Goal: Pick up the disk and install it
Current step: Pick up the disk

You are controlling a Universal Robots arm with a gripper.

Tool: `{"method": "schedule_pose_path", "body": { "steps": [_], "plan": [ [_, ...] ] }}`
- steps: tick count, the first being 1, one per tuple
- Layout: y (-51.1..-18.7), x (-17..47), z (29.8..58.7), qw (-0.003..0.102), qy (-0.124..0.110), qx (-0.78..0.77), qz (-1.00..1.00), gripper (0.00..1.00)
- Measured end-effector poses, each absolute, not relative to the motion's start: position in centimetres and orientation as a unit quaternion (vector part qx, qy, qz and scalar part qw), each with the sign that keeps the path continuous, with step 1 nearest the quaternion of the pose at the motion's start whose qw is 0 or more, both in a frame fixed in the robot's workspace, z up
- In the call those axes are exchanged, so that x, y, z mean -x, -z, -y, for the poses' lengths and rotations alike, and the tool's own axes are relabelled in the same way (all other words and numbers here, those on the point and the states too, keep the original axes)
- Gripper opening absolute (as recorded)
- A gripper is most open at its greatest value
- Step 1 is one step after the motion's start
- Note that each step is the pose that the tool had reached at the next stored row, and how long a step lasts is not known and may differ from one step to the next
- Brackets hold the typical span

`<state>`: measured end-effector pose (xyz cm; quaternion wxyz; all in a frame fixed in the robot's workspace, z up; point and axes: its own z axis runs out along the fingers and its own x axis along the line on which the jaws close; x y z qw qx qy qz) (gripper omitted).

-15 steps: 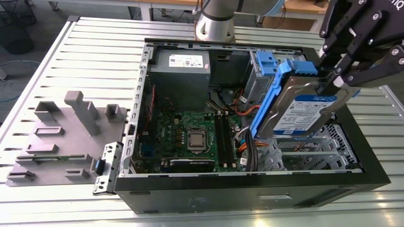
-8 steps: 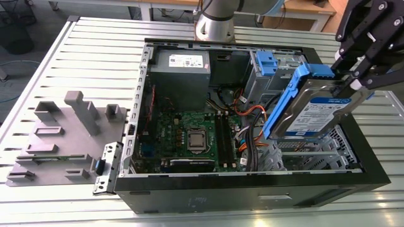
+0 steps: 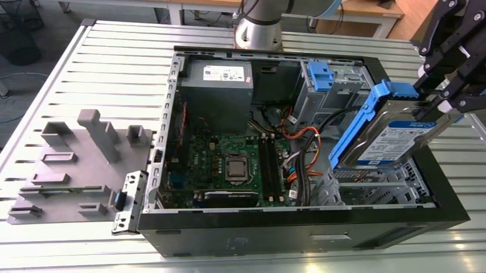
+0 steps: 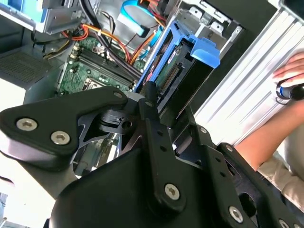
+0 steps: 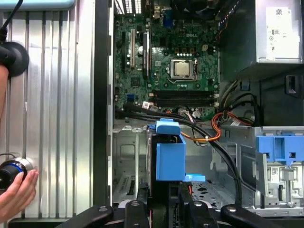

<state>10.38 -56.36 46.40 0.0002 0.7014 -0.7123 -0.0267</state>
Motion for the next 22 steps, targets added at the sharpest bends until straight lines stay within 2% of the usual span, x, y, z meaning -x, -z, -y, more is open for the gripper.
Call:
{"method": "schedule_pose_path", "body": {
  "steps": [22],
  "plan": [
    [-45.2, -11.5, 57.3, 0.0, 0.027, -0.702, 0.711, 0.35]
  ]
}}
